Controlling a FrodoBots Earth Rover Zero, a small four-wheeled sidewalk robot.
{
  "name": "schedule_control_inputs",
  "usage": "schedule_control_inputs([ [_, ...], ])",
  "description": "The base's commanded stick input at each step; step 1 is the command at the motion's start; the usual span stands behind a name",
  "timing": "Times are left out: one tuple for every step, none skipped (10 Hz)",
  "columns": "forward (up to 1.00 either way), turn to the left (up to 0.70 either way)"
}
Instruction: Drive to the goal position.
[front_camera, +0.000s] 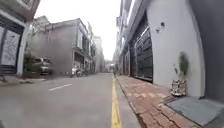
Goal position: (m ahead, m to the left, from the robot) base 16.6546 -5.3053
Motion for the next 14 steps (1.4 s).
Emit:
schedule_control_inputs([
  [0.5, 0.0],
  [0.5, 0.0],
  [0.5, 0.0],
  [0.5, 0.0],
  [0.5, 0.0],
  [0.5, 0.0],
  [0.5, 0.0],
  [0.5, 0.0],
  [0.5, 0.0],
  [0.5, 0.0],
  [0.5, 0.0],
  [0.5, 0.0],
  [0.5, 0.0],
  [0.5, 0.0],
])
